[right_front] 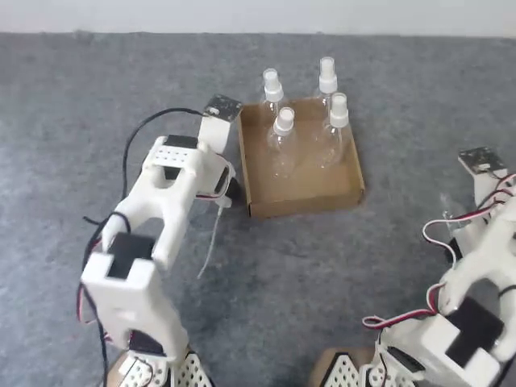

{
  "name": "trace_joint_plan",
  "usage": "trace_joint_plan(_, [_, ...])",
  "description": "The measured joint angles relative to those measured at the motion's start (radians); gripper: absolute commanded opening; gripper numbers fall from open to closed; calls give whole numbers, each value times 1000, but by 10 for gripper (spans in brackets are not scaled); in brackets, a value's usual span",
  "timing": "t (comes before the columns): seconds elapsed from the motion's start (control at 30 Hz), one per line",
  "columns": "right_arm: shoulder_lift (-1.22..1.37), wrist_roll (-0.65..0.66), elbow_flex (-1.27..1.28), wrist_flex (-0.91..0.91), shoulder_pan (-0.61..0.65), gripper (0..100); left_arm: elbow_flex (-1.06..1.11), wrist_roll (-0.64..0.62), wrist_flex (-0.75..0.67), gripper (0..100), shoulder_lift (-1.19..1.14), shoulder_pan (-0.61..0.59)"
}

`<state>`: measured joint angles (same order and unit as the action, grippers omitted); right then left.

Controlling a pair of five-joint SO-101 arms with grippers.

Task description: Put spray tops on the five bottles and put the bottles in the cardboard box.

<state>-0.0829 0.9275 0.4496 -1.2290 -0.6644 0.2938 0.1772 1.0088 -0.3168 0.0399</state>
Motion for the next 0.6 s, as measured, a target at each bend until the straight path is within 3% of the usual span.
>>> trace_joint_plan(0.3, [0, 0, 152, 252, 0, 6, -150, 0, 25, 62, -123, -21])
trace_joint_plan(0.4, [0, 0, 155, 276, 0, 6, -153, -2, 54, 15, -124, -40])
trace_joint_plan(0.6, [0, 0, 155, 265, 0, 6, -169, -2, 146, 10, -124, -44])
